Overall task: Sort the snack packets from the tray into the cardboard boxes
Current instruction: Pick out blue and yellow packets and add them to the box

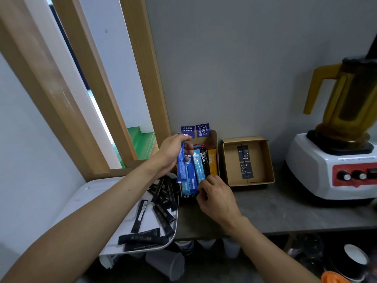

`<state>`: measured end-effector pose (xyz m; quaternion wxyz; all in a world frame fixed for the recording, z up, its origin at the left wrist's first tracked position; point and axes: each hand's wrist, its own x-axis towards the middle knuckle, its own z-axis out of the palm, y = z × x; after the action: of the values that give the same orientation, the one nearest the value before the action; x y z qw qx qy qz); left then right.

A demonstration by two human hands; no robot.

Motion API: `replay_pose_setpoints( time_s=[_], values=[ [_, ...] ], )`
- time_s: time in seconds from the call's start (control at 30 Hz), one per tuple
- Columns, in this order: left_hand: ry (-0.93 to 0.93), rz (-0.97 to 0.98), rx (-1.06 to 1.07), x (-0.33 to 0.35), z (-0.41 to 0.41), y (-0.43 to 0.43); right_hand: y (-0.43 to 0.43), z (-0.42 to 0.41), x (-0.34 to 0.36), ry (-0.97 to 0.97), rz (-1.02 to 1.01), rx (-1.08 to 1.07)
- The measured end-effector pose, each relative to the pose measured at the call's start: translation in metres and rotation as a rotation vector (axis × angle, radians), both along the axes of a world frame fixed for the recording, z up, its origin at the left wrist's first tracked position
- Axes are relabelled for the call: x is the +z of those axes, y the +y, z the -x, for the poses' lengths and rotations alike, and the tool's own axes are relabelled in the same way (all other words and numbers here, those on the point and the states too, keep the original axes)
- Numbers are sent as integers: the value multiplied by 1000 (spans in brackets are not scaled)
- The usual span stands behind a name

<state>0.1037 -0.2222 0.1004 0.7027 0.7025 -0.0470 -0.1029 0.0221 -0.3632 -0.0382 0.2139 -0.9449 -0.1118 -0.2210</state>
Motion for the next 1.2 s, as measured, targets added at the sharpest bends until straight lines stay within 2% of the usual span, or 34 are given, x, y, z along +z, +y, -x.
replay_pose_setpoints(
  time_s=[0.2, 0.37, 0.5, 0.77, 0.97, 1.2],
  values=[
    [12, -46, -56, -7, 2, -2, -16, 4, 1, 58, -62, 90],
    [47, -85, -91, -12, 1, -1, -23, 7, 5, 19, 100, 62],
    [127, -196, -124, -18, 0, 0, -24, 3, 16, -13, 208, -27],
    [161, -357, -131, -24, 2, -5, -27, -2, 16, 18, 339, 15],
    [152, -330, -68, -26, -1, -9, -25, -2, 15, 31, 322, 0],
    [120, -323, -90, -27, 1, -6, -21, 2, 11, 16, 260, 2]
  ],
)
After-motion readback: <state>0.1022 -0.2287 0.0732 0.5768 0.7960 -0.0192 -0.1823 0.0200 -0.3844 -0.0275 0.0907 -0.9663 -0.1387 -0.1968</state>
